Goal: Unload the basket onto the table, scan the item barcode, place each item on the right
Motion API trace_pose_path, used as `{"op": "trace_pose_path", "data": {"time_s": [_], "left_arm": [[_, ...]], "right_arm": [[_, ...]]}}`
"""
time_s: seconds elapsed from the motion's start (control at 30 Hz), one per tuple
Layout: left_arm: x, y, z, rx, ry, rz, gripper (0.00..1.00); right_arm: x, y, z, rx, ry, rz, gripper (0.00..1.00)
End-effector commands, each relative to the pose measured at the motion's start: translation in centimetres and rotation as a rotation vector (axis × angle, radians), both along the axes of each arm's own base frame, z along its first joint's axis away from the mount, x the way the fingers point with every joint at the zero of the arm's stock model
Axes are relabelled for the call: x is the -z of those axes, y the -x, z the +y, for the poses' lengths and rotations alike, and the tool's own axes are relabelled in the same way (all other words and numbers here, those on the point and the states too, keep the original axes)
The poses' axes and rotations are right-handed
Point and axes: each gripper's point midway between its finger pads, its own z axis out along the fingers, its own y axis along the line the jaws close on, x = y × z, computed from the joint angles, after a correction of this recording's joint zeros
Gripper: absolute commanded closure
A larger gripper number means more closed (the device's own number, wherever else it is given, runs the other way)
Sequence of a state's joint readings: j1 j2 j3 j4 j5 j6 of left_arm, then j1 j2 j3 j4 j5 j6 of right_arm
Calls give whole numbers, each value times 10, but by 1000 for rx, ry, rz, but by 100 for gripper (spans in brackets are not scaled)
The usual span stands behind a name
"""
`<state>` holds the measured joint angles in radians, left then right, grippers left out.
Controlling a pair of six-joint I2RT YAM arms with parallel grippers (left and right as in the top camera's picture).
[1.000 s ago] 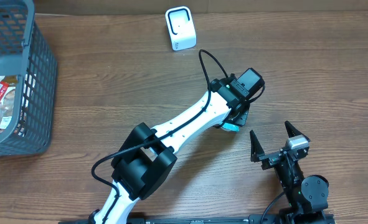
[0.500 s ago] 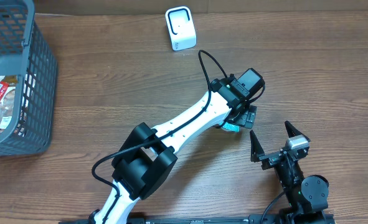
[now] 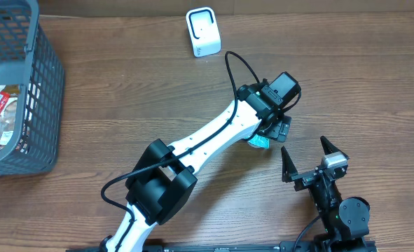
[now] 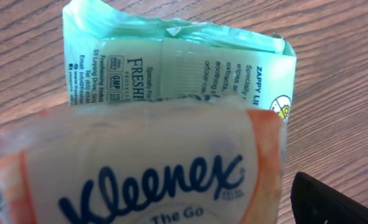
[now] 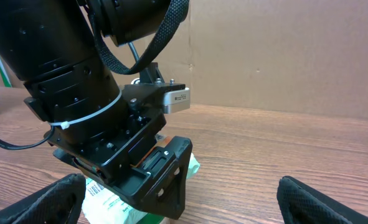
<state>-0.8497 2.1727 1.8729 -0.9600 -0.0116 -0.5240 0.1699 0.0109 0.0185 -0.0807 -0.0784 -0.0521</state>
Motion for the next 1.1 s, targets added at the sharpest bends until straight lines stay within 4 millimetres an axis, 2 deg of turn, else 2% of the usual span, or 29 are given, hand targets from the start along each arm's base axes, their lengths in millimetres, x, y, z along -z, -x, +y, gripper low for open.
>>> {"op": "trace_pose_path", "data": {"time_s": [0.0, 0.13, 0.33, 0.53, 0.87, 0.97, 1.07], "left_arm": [[-21, 3, -6, 32, 32, -25, 0], [-16, 7, -8, 44, 22, -23, 0], [1, 7, -11, 48, 2, -6, 0], [12, 8, -10, 47, -17, 7, 14], [13, 7, -5, 67, -25, 18, 21], [13, 7, -5, 68, -27, 19, 34], [13, 10, -4, 71, -33, 24, 36]], "right_arm": [[3, 0, 0, 1, -7, 1, 0], [3, 0, 0, 1, -6, 1, 0], [3, 0, 0, 1, -6, 1, 0], [2, 0, 0, 1, -6, 1, 0], [3, 0, 0, 1, -6, 1, 0], [3, 0, 0, 1, -6, 1, 0], [3, 0, 0, 1, -6, 1, 0]]}}
